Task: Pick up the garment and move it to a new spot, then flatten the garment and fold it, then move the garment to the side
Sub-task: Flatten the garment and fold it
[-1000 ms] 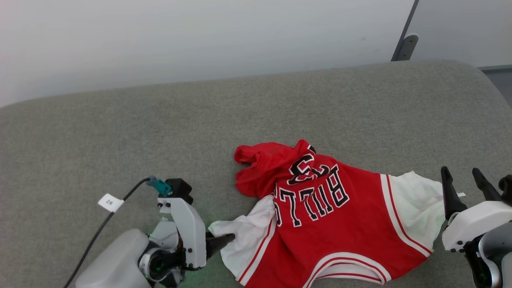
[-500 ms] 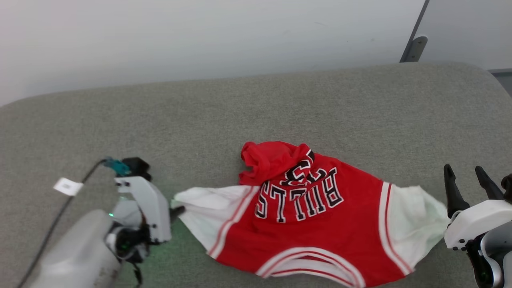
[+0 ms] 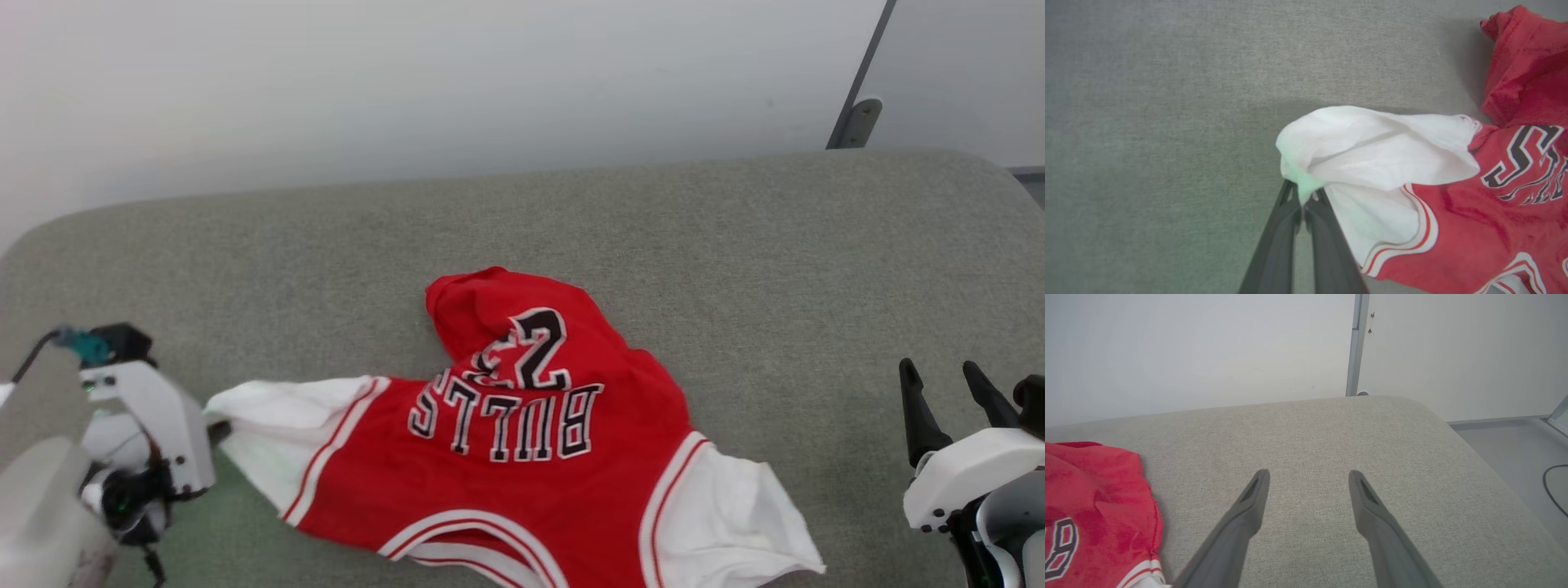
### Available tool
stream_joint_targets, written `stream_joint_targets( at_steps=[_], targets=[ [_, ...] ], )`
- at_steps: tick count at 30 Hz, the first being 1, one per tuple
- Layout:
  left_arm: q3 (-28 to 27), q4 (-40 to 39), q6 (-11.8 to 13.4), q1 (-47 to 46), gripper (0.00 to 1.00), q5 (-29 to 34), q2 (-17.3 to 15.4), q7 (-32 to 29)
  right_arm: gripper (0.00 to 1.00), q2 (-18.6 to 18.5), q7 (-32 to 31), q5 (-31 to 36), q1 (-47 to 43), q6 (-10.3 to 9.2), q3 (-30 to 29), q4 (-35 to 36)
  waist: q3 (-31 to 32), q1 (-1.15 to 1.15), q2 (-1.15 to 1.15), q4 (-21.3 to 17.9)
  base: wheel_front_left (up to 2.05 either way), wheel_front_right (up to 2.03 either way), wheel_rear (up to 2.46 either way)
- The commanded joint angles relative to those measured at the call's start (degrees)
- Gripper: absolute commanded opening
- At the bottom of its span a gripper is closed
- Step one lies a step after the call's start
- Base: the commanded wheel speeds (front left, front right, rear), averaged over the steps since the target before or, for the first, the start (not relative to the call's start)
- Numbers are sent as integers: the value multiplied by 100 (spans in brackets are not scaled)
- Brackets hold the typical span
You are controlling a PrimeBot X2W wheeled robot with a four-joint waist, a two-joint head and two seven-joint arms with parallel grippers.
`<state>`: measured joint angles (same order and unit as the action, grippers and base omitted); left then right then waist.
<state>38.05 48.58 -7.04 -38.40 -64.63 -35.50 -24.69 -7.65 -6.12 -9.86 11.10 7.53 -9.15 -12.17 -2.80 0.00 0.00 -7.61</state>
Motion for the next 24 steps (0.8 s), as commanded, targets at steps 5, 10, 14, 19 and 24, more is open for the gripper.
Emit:
stream_joint_targets(
  at_steps=[5,10,14,19,24],
  targets=[
    [-126,252,71,231,0,-152,-77,97,100,-54,-29,-2,-113,-8,3,26,59,0,0,77,0,0,0],
    [-133,416,39,341,73,-200,41,218,100,-39,-75,-12,-129,-8,80,34,92,0,0,153,0,0,0],
    [-88,462,15,320,100,-166,111,303,100,-24,-102,-14,-116,-8,140,50,129,0,0,226,0,0,0],
    [62,430,-4,236,100,30,50,354,100,-38,-139,-90,-154,-8,213,18,218,0,0,320,0,0,0],
    [149,256,-5,207,100,189,-15,511,100,-26,-163,-99,-236,-8,230,11,306,0,0,431,0,0,0]
  ],
)
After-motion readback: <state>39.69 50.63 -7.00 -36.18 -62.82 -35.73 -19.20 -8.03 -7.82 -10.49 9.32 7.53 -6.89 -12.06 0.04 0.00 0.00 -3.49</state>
